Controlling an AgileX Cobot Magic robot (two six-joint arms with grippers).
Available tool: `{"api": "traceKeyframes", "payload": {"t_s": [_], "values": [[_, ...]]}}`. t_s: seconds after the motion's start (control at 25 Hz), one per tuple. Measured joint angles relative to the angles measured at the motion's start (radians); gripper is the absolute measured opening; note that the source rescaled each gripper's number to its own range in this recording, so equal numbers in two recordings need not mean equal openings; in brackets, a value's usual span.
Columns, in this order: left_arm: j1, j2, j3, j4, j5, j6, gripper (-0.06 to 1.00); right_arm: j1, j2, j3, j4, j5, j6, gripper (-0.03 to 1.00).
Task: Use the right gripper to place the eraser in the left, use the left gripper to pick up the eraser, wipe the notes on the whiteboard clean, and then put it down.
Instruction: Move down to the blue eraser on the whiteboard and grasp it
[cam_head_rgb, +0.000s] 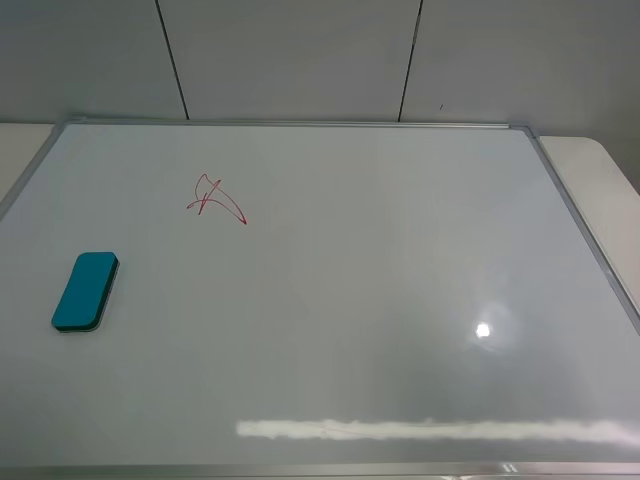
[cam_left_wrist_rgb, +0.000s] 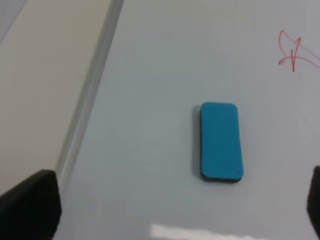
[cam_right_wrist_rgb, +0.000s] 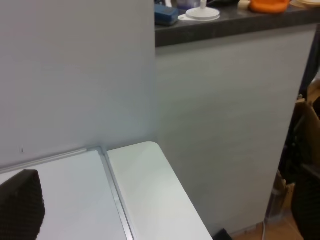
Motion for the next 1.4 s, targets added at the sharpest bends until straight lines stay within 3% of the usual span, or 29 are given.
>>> {"api": "traceKeyframes", "payload": {"t_s": [0.24, 0.56, 1.12, 1.4], "values": [[0.0, 0.0, 0.0, 0.0, 0.0, 0.0, 1.0, 0.0, -0.1, 0.092, 0.032, 0.102, -0.013, 1.0], [0.0, 0.0, 0.0, 0.0, 0.0, 0.0, 1.0, 0.0, -0.099, 0.305, 0.273, 0.112, -0.175, 1.0], [0.0, 0.0, 0.0, 0.0, 0.0, 0.0, 1.0, 0.0, -0.099, 0.33, 0.281, 0.105, -0.29, 1.0], [0.0, 0.0, 0.0, 0.0, 0.0, 0.0, 1.0, 0.0, -0.099, 0.33, 0.264, 0.105, -0.276, 1.0]]}}
